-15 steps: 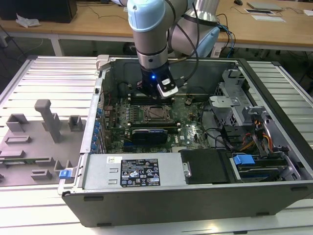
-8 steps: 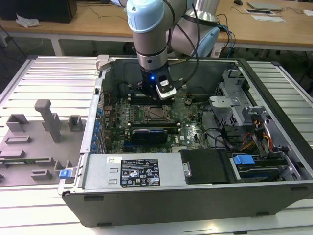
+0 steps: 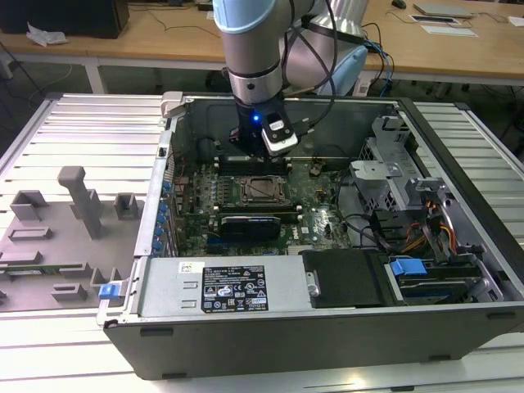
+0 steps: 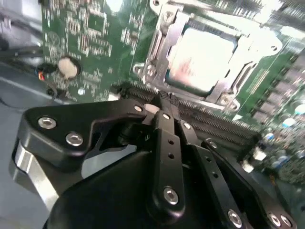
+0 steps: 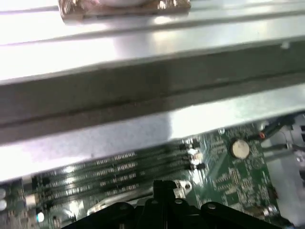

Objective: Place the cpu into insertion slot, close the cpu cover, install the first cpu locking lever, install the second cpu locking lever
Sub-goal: 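Install the first cpu locking lever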

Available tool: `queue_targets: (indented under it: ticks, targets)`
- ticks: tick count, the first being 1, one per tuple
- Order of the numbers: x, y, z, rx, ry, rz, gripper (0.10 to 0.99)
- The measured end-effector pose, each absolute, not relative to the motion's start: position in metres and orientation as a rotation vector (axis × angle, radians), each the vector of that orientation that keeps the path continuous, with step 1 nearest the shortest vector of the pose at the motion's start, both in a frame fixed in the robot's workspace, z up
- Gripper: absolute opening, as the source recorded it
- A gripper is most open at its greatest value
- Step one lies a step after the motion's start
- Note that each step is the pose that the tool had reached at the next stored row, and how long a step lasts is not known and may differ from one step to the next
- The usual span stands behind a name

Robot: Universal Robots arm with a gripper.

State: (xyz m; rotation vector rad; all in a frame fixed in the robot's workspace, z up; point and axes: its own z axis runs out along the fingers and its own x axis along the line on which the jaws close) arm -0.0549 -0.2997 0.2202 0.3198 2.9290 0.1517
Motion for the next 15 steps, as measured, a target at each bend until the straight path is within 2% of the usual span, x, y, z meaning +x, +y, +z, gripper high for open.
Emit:
queue_targets:
  ticks: [2, 11, 15]
  targets:
    - [-0.055, -0.299, 0.220, 0.315, 2.928, 0.109, 0.106]
    - [-0.053, -0.301, 0.219, 0.328, 3.025, 0.086, 0.106]
    - [-0.053, -0.313, 0.219, 0.328, 3.024, 0.084, 0.106]
